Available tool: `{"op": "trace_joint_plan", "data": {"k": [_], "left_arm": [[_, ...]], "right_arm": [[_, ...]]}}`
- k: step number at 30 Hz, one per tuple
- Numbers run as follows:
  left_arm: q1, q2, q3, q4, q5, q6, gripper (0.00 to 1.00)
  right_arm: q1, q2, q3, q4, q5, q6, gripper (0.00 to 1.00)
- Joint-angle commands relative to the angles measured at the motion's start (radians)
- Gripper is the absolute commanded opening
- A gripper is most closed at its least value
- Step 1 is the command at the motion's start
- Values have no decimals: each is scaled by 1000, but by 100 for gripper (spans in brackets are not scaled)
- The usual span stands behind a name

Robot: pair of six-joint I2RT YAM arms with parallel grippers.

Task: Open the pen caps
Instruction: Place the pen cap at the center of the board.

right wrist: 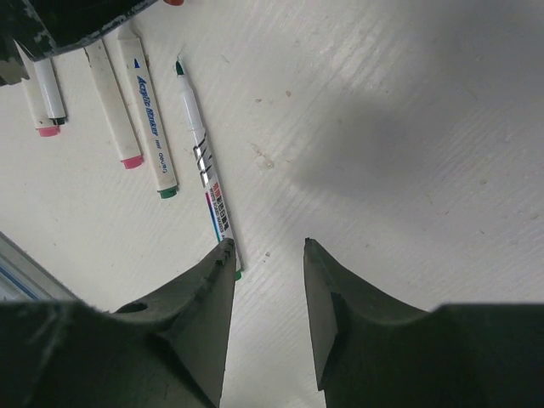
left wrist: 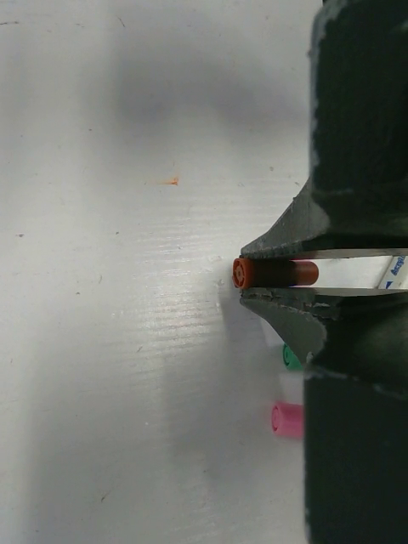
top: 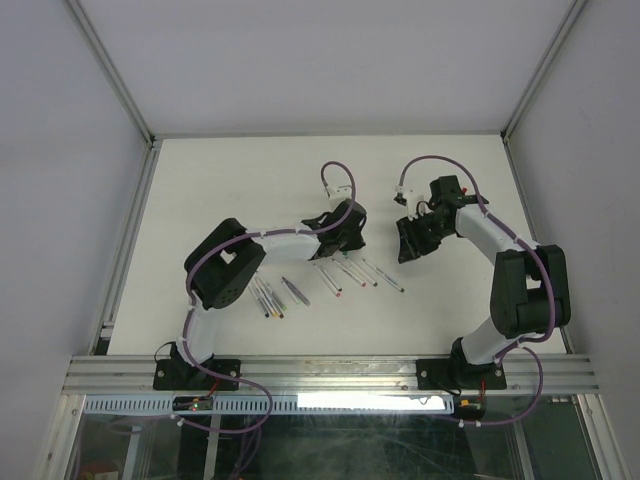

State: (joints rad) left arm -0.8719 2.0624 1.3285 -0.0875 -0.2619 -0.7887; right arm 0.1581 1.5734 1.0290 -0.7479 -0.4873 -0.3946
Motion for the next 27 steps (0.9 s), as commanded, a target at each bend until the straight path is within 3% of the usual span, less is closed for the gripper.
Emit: {"op": "trace_joint_plan", "data": {"k": [1,7,17,27], "left_arm": [[-12,3,47,-13,-12,34,14],[-12,8,52,-21,-19,40,22],[-12,-11,72,-42,-31,71,26],[-42,-162,41,-3,-44,180,30]], "right_arm": [[-10,-41,36,29,-31,6,40],[-16,-42,36,28,-35,3,40],[-28,-42,36,28,-45,2,41],[-65,-83,35,33,-112,-6,42]]}}
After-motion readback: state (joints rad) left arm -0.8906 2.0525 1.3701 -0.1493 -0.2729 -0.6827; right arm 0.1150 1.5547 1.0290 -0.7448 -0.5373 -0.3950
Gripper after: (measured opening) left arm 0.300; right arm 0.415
